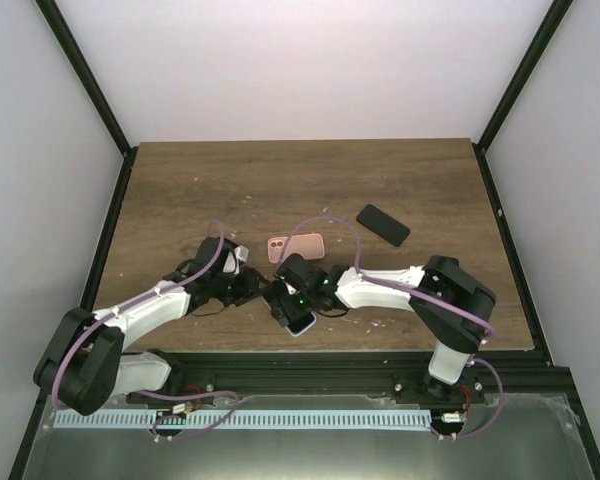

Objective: Put the phone into the phone case

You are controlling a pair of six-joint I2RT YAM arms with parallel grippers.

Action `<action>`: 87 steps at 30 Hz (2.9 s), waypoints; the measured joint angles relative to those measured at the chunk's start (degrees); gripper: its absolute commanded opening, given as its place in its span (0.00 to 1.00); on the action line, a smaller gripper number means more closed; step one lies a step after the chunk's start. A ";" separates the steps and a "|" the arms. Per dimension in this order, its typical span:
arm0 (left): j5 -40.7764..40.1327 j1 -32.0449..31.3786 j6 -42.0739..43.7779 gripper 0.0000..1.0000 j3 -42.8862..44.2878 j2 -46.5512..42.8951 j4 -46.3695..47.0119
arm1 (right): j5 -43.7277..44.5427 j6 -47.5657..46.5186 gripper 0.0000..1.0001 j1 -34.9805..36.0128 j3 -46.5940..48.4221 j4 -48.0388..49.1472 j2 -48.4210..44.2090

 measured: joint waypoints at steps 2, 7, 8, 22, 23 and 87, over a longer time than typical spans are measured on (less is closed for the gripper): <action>-0.48 0.70 0.00 0.41 -0.02 -0.81 -0.37 | 0.83 0.02 0.90 0.33 0.50 -0.59 0.39; -0.94 1.14 0.31 0.37 -0.55 -0.33 -0.70 | 3.32 0.48 0.77 0.83 1.40 -1.97 1.14; -0.92 1.14 0.39 0.35 -0.66 0.17 -0.63 | 3.61 0.52 0.76 0.87 1.42 -2.01 1.18; 0.04 1.14 1.81 0.24 -2.36 6.99 2.99 | 4.59 3.04 0.63 0.42 0.20 -0.50 0.81; 0.04 1.14 1.79 0.24 -2.36 7.02 2.95 | 4.55 3.13 0.63 0.37 0.09 -0.31 0.79; -0.09 -1.84 -4.26 0.24 -8.83 -2.10 2.34 | -35.89 26.53 0.45 -11.54 -22.99 46.07 -3.15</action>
